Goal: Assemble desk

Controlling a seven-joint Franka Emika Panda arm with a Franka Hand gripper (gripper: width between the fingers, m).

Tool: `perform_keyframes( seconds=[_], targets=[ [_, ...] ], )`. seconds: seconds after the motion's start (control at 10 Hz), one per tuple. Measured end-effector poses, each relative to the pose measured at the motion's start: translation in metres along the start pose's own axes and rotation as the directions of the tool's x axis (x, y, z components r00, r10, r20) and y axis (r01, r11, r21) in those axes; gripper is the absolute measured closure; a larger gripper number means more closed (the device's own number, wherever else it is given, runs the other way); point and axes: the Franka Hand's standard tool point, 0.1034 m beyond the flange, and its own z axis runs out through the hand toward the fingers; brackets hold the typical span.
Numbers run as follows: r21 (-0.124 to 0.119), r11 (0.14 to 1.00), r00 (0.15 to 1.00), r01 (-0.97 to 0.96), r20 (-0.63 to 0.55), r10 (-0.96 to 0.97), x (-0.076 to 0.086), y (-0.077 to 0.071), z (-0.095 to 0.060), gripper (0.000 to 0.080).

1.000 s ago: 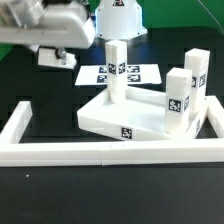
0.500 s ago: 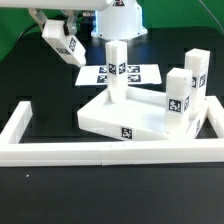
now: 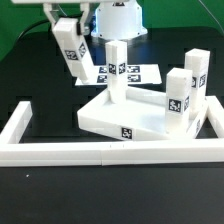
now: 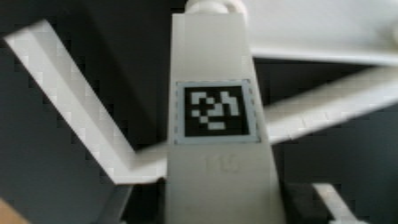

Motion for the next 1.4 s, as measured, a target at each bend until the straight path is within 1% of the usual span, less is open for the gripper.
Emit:
perform_keyframes(
  seconds=[0.1, 0.2, 0.3, 0.5, 0.6, 0.7, 0.8, 0.9, 1.1, 1.4],
  targets=[
    [-0.007, 1.000, 0.994, -0.010, -0.109, 0.009, 0.001, 0.003, 0.003, 0.0511],
    [-0.013, 1.000, 0.987, 0.005, -0.159, -0.007, -0.001, 0.001, 0.005, 0.0511],
    [-0.017, 1.000, 0.983, 0.012, -0.183, -0.015, -0.001, 0.001, 0.005, 0.0511],
    [-0.021, 1.000, 0.982, 0.016, -0.186, -0.020, -0.002, 0.001, 0.008, 0.0511],
    [-0.019, 1.000, 0.980, 0.010, -0.198, -0.014, -0.006, -0.009, 0.012, 0.0511],
    [-0.025, 1.000, 0.979, 0.014, -0.204, -0.019, -0.014, -0.018, 0.019, 0.0511],
    [-0.029, 1.000, 0.980, 0.009, -0.198, -0.015, -0.019, -0.021, 0.023, 0.0511],
    [-0.027, 1.000, 0.981, 0.005, -0.196, -0.010, -0.022, -0.023, 0.024, 0.0511],
    [-0.034, 0.999, 0.983, 0.004, -0.184, -0.010, -0.031, -0.024, 0.031, 0.0511],
    [-0.035, 0.999, 0.984, -0.005, -0.176, -0.001, -0.033, -0.022, 0.031, 0.0511]
  ],
)
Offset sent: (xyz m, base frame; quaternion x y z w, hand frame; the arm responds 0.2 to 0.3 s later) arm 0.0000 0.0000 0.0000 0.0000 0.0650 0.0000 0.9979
